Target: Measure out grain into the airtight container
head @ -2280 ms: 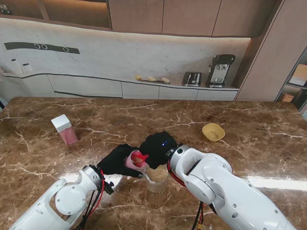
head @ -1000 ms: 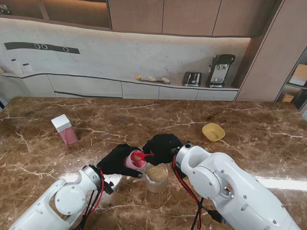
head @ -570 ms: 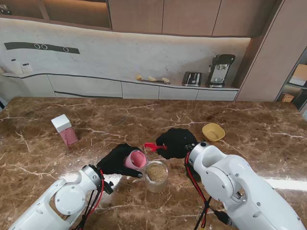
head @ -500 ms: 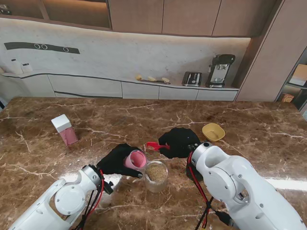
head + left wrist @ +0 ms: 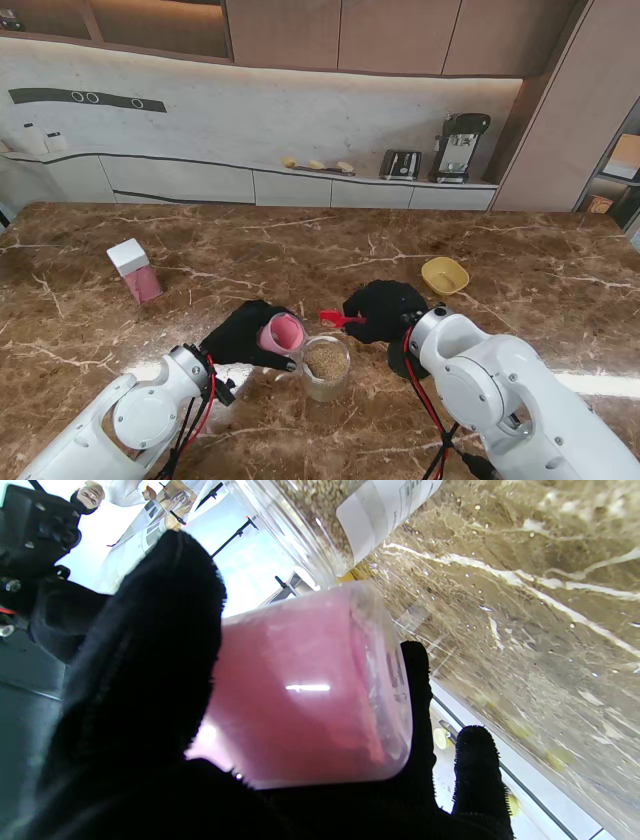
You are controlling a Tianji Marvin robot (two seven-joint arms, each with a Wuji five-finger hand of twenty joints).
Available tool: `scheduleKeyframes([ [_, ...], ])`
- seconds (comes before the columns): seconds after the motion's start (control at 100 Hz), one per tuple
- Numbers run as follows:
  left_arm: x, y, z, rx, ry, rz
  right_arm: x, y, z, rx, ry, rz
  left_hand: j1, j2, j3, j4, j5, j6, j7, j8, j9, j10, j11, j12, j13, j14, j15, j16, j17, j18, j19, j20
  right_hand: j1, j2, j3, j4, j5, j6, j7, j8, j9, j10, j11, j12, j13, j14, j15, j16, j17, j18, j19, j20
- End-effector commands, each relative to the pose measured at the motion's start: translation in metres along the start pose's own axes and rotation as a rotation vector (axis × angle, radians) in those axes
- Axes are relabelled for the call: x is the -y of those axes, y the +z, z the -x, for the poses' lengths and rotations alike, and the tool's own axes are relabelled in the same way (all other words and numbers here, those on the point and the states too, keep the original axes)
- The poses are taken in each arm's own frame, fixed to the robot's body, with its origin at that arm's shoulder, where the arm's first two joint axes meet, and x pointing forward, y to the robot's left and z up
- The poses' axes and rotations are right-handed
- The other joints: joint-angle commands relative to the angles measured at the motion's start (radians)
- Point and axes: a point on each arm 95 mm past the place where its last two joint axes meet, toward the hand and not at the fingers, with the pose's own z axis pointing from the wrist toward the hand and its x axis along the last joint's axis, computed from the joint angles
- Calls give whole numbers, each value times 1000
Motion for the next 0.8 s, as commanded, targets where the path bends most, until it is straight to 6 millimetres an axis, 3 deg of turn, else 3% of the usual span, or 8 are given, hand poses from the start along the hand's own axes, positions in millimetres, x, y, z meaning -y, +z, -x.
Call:
scheduleKeyframes([
  [0.0, -3, -4, 3, 11, -2, 1, 18, 1, 3, 14, 16, -72, 117, 196, 251, -28, 192, -280, 142, 24, 115, -102, 14, 14, -19, -17, -26, -6, -19, -2, -21, 4, -7, 4, 16, -15, 18, -11, 13, 21, 55, -21, 38, -2, 44, -17, 37, -12, 28, 12, 82, 13],
  [0.28, -2, -5, 4, 16, 0, -5, 33, 5, -2, 18, -34, -173, 117, 195, 252, -28, 192, -277, 142, 23, 113, -100, 13, 15, -20, -17, -28, -6, -19, -2, -23, 3, -5, 2, 15, -14, 15, -8, 9, 19, 55, -23, 36, -4, 45, -22, 35, -13, 27, 10, 81, 11],
  [0.48, -2, -5, 5, 14, -1, -5, 35, 11, -11, 20, -87, -218, 118, 196, 250, -28, 191, -275, 143, 22, 113, -100, 13, 15, -21, -17, -28, -6, -19, -2, -24, 2, -1, -26, 19, -12, 12, 4, -11, -25, 56, -25, 44, -3, 45, -35, 41, -9, 40, -3, 78, 6],
  [0.66, -2, -5, 5, 15, -2, -7, 35, 18, -17, 34, -116, -233, 119, 197, 249, -28, 191, -274, 143, 21, 114, -101, 14, 14, -21, -16, -27, -6, -19, -2, -25, 2, -5, -106, 44, -6, -3, 8, 18, -186, 57, -41, 68, -17, 46, -42, 53, -2, 65, -12, 76, -12],
  [0.79, -2, -6, 6, 16, 0, -9, 35, 22, -18, 49, -143, -231, 118, 197, 248, -28, 190, -275, 143, 21, 114, -101, 14, 14, -20, -17, -26, -6, -18, -3, -25, 2, -37, -193, 70, 2, -11, 4, 24, -230, 58, -40, 68, -29, 46, -42, 52, -2, 79, -16, 67, -19],
])
